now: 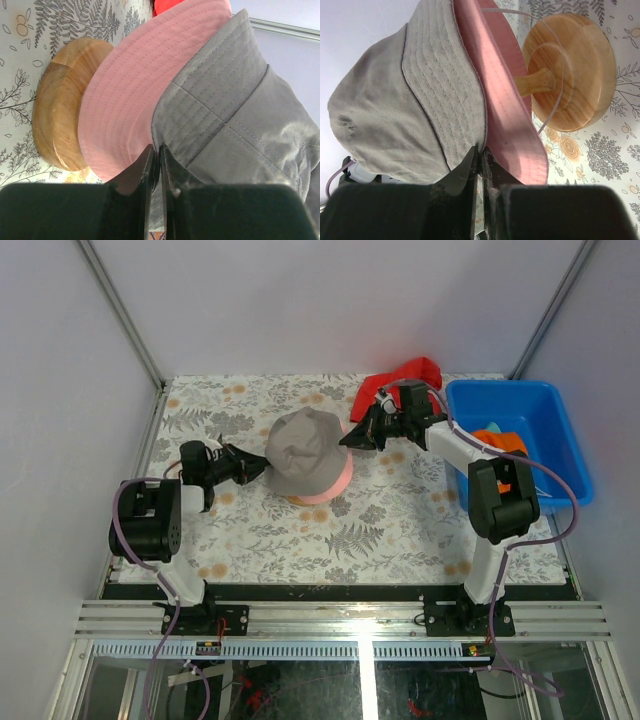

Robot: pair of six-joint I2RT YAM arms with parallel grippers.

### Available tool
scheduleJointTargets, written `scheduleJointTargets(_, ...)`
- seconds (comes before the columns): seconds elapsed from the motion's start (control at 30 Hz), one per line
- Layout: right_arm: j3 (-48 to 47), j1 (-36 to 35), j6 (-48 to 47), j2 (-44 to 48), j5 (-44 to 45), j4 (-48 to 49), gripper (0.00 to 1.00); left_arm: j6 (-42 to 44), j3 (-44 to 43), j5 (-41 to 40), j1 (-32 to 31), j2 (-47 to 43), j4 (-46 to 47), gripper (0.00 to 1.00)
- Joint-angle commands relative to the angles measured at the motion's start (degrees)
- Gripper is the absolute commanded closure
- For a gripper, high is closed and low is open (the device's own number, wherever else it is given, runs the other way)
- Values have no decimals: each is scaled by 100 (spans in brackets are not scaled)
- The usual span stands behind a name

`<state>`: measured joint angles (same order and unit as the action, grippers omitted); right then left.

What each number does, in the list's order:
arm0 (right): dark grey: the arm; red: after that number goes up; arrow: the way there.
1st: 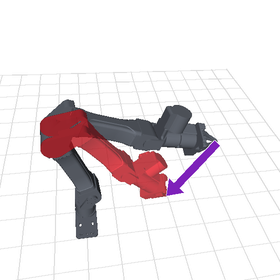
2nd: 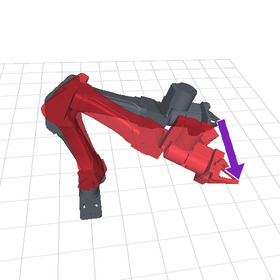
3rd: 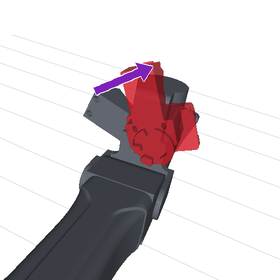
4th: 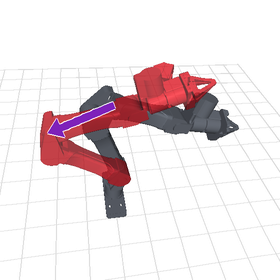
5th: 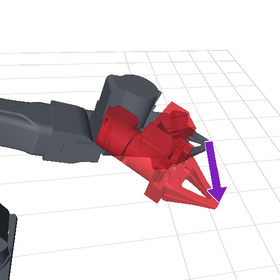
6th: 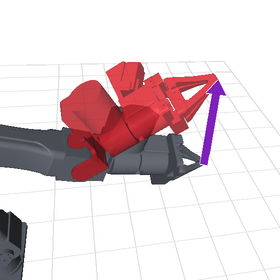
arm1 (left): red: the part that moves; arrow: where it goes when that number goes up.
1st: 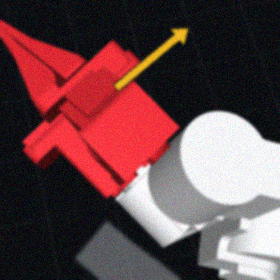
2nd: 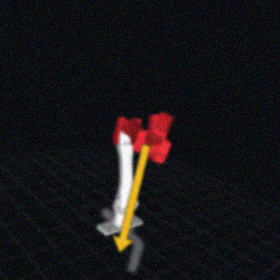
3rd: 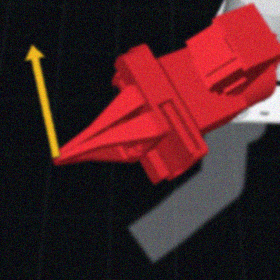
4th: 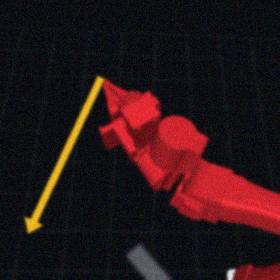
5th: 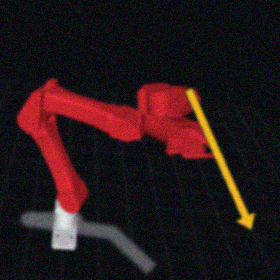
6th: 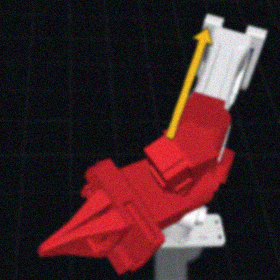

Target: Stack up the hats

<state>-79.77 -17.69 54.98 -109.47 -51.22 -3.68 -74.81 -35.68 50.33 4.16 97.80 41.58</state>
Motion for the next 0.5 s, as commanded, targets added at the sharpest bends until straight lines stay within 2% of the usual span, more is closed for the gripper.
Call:
scheduleJointTargets(0.0, 261, 22, 30, -131, -201, 280, 94, 147, -72, -51, -39, 208, 252, 93)
scheduleJointTargets(0.3, 527, 349, -154, -546, -162, 307, 98, 32, -79, -32, -135, 882, 819, 94)
scheduleJointTargets(0.47, 397, 413, -200, -898, -154, 301, 99, 126, -156, -55, -214, 1170, 841, 95)
